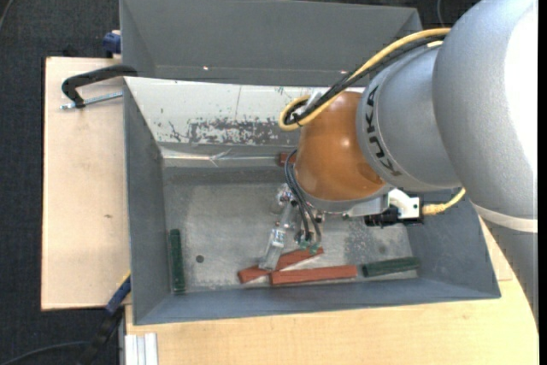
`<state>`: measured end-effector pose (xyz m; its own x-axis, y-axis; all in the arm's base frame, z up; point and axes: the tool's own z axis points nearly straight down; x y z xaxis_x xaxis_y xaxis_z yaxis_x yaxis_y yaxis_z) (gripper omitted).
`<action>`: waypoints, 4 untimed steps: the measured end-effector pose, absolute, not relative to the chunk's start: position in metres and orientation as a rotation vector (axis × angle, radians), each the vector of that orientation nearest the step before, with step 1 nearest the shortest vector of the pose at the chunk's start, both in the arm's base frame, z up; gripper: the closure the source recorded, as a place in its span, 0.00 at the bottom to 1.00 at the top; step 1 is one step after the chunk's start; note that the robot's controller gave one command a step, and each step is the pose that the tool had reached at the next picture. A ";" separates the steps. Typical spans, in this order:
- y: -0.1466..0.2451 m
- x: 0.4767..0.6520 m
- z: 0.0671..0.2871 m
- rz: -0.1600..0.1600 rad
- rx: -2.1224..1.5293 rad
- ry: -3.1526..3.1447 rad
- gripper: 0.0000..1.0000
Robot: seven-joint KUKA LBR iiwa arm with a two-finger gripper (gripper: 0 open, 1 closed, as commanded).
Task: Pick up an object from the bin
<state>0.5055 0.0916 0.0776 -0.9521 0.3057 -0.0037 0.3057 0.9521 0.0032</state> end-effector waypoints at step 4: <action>-0.052 0.509 0.072 0.003 0.496 3.097 1.00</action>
Offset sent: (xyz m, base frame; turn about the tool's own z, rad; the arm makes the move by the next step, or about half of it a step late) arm -0.0087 -0.0511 -0.0051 -0.1644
